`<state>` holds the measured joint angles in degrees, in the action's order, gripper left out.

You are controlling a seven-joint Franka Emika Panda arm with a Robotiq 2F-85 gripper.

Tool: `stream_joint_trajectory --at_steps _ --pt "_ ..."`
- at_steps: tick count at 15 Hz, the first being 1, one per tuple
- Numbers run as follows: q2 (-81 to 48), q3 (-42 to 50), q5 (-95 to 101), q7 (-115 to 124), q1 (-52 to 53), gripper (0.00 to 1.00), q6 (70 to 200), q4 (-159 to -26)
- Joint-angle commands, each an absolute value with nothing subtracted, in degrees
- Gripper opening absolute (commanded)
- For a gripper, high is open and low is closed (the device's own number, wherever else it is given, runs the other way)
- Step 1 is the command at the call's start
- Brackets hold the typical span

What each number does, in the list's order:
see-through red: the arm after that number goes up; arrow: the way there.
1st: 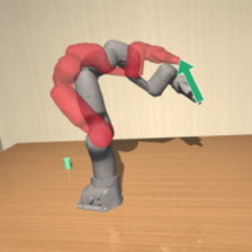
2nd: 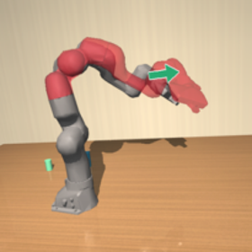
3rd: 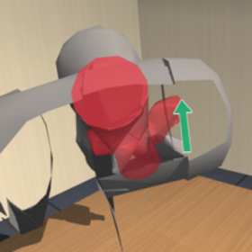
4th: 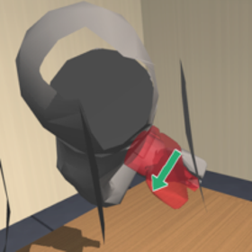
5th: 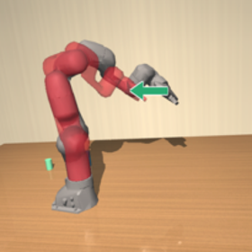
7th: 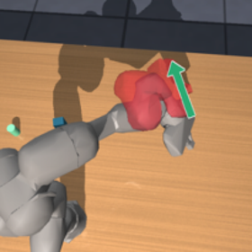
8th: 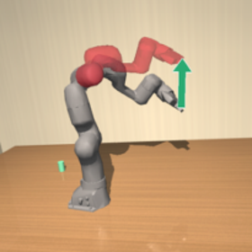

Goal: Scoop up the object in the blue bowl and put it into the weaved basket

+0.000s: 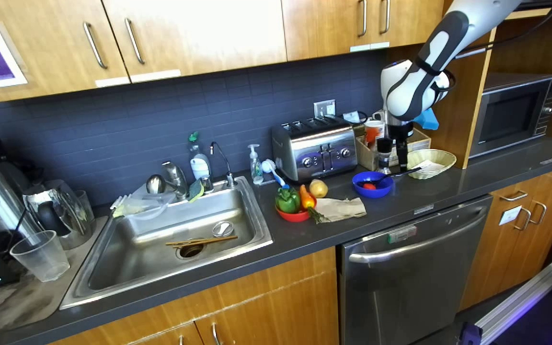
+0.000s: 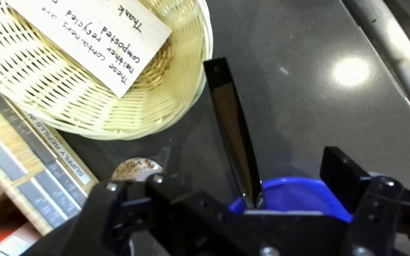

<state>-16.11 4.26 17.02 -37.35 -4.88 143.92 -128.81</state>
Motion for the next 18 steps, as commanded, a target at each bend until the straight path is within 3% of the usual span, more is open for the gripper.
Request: stream_joint_trajectory --at_steps 1,18 --pt "-18.59 4.00 17.80 -37.27 -6.00 1.00 142.57 -126.38" --pt "-21.94 3.72 20.35 -36.88 -5.55 1.00 141.29 -125.26"
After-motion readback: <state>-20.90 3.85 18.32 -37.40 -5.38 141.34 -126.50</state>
